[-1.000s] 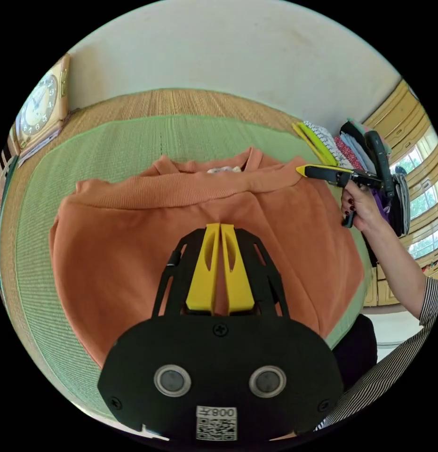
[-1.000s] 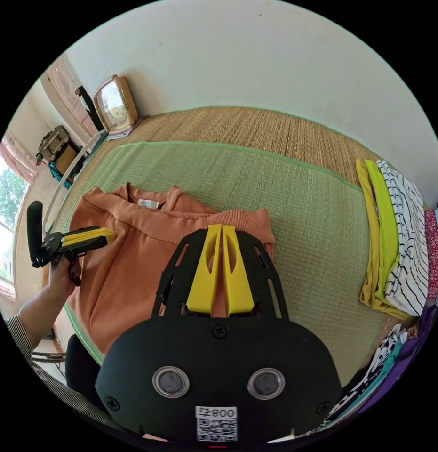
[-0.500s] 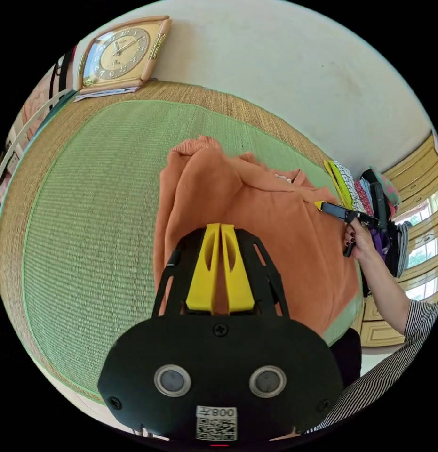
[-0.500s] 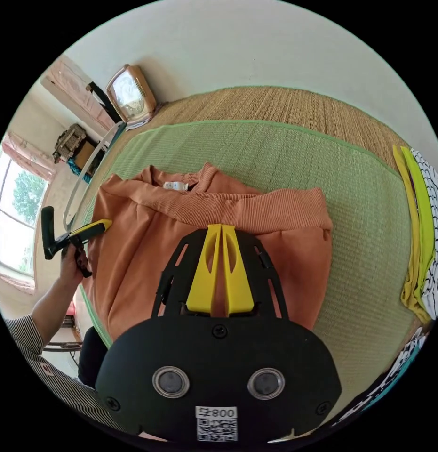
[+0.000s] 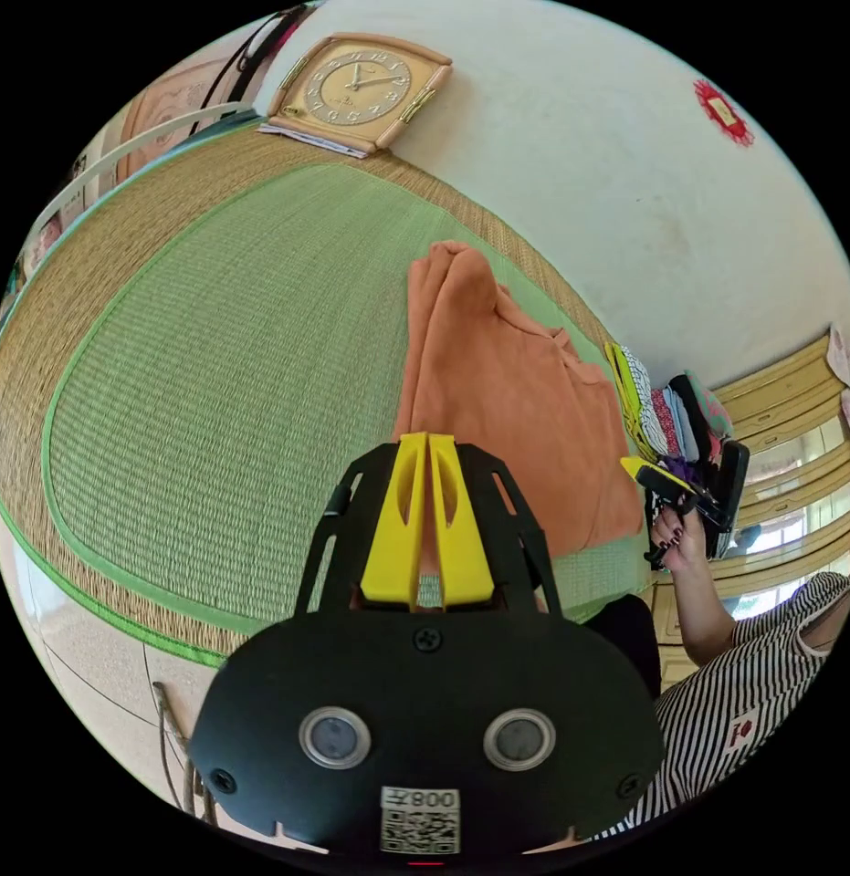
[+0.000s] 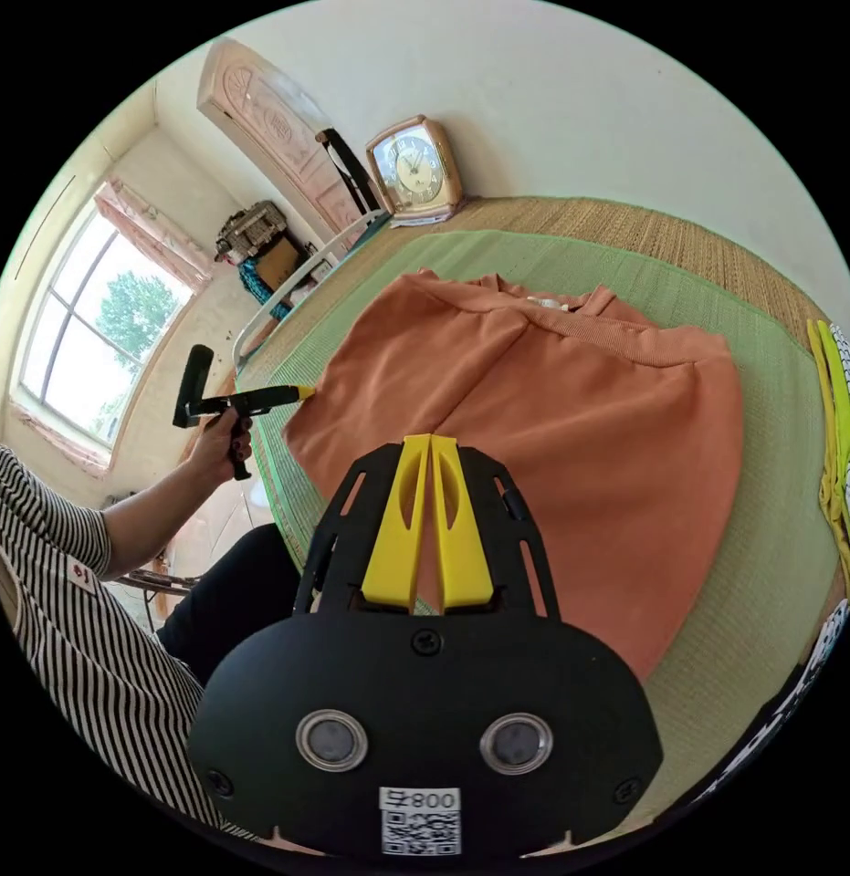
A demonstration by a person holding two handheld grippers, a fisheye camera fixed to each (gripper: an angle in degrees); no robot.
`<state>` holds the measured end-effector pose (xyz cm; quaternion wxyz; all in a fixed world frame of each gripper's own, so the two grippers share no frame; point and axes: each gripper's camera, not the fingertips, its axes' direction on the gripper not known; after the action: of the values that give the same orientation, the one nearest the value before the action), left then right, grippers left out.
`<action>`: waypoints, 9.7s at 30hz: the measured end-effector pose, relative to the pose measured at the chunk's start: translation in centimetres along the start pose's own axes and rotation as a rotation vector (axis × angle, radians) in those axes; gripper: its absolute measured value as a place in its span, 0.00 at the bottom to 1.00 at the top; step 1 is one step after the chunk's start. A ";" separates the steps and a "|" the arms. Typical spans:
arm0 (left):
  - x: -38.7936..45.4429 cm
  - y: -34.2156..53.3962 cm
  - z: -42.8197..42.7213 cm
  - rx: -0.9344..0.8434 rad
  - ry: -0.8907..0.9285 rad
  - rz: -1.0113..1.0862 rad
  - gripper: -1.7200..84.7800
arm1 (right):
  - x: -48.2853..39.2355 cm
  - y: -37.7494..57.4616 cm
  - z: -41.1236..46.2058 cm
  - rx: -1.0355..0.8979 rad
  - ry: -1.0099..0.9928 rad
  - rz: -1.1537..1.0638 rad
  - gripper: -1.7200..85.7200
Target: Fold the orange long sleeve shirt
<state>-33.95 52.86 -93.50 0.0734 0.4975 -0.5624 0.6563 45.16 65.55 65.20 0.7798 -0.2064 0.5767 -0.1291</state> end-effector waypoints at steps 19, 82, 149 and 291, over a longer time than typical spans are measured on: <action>-13.1 12.0 -3.6 0.029 0.352 -0.254 0.12 | -5.2 -1.8 6.1 -0.079 0.087 0.147 0.02; 10.8 7.7 2.1 -0.046 0.512 0.256 0.03 | -19.9 -30.0 27.0 -0.522 0.242 -0.149 0.09; 45.2 7.7 19.9 -0.247 0.433 0.510 0.02 | 23.1 3.2 -14.7 0.161 -0.183 0.298 0.02; 68.3 -23.1 13.5 -0.185 1.165 0.451 0.10 | 29.3 -1.5 -67.8 0.495 -0.345 0.156 0.02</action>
<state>-44.87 18.55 -29.65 0.2704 -0.0808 -0.5755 0.7675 -10.55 39.65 24.17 0.9004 0.0158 0.4007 -0.1687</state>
